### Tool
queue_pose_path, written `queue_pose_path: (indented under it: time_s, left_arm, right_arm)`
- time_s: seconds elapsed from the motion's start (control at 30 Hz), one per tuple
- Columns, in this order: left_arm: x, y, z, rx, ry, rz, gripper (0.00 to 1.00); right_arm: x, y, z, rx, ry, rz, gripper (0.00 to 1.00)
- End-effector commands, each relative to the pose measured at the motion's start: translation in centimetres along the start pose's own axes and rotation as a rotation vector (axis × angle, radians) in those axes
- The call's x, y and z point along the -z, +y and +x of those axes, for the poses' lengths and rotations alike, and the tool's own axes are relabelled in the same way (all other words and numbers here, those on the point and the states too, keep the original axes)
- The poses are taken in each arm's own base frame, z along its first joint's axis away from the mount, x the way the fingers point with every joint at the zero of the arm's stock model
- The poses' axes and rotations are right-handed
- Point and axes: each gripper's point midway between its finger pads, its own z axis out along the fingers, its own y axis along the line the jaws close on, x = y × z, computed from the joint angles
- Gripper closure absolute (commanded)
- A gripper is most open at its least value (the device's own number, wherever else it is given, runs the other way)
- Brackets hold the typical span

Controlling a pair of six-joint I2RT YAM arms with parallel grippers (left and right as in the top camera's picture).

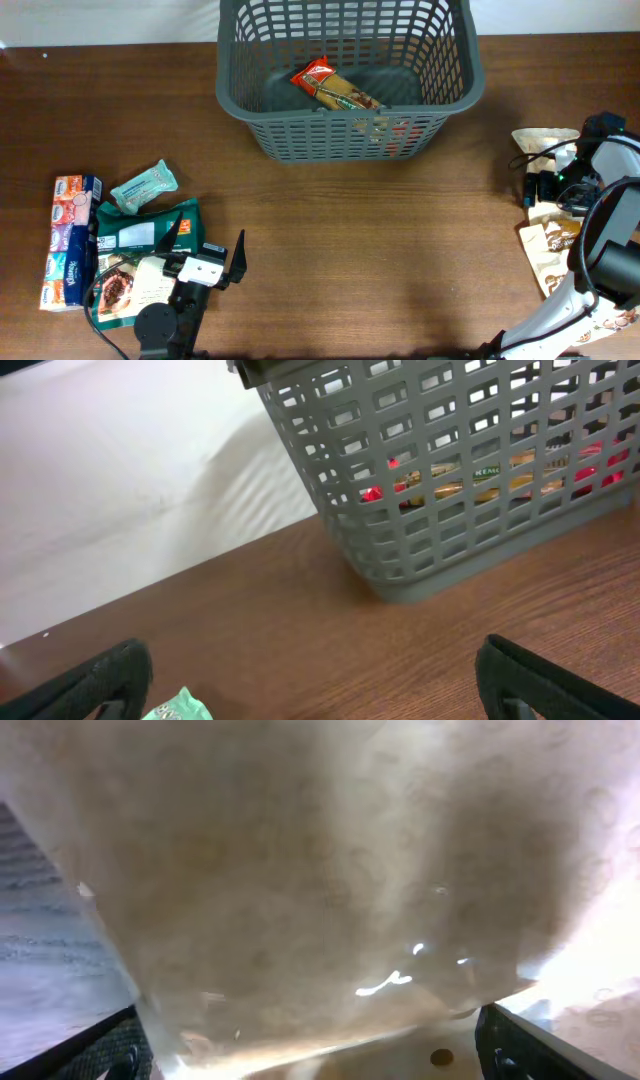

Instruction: Pack container

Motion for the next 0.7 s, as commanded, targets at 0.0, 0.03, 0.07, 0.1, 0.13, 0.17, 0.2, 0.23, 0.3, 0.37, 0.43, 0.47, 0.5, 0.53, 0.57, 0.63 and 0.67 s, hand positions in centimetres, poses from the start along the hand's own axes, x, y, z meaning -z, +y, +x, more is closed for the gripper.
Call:
queue_pose_path:
  time_s: [0.0,0.03,0.07,0.1,0.13,0.17,0.2,0.23,0.3,0.37,0.43,0.47,0.5,0.53,0.57,0.63,0.67]
  left_arm:
    - [0.0,-0.1,0.1,0.01,0.002,0.002,0.01]
    - [0.0,-0.1,0.1,0.01,0.002,0.002,0.01]
    - [0.0,-0.1,0.1,0.01,0.002,0.002,0.01]
    - [0.0,-0.1,0.1,0.01,0.003,0.002,0.01]
    - [0.0,-0.1,0.1,0.01,0.002,0.002,0.01]
    - [0.0,-0.1,0.1,0.01,0.003,0.002,0.01]
    - [0.0,-0.1,0.1,0.01,0.002,0.002,0.01]
    - [0.0,-0.1,0.1,0.01,0.003,0.002,0.01]
    - [0.0,-0.1,0.1,0.01,0.002,0.002,0.01]
    - [0.0,-0.1,0.1,0.01,0.002,0.002,0.01]
    - [0.0,-0.1,0.1,0.01,0.002,0.002,0.01]
    - [0.0,-0.1,0.1,0.01,0.002,0.002,0.01]
    - [0.0,-0.1,0.1,0.01,0.003,0.002,0.01]
    - [0.0,-0.1,0.1,0.01,0.002,0.002,0.01]
    - [0.0,-0.1,0.1,0.01,0.003,0.002,0.01]
    - [0.0,-0.1,0.1,0.01,0.002,0.002,0.01]
    - [0.0,-0.1,0.1,0.01,0.002,0.002,0.01]
  right_arm:
    - [1.5,0.6,-1.7,0.043,-0.045,-0.05,0.01]
    - [2.1,0.5,-2.0,0.046,-0.053,-0.047,0.01]
    - [2.6,0.4,-2.3,0.045,-0.058,-0.046,0.01]
    - [3.1,0.3,-2.5,0.046,-0.063,-0.044,0.01]
    - [3.7,0.3,-2.9,0.049,-0.07,-0.042,0.01]
    - [4.1,0.3,-3.1,0.061,-0.076,-0.04,0.01]
    - [5.0,0.1,-3.6,0.071,-0.087,-0.024,0.01]
    - [5.4,-0.1,-3.8,0.072,-0.093,-0.01,0.01]
    - [6.0,-0.1,-4.3,0.088,-0.108,-0.005,0.01]
    - [6.4,-0.1,-4.6,0.113,-0.116,-0.002,0.01]
    - [6.5,0.1,-4.6,0.144,-0.116,-0.009,0.01]
    - [6.5,0.3,-4.5,0.162,-0.115,-0.02,0.01]
    - [6.5,0.6,-4.5,0.181,-0.118,-0.039,0.01]
    - [6.5,1.0,-4.5,0.197,-0.123,-0.059,0.01]
    - [6.5,1.2,-4.5,0.212,-0.127,-0.07,0.01]
    - [6.5,1.4,-4.4,0.227,-0.125,-0.077,0.01]
    - [6.5,1.4,-4.4,0.228,-0.123,-0.078,0.01]
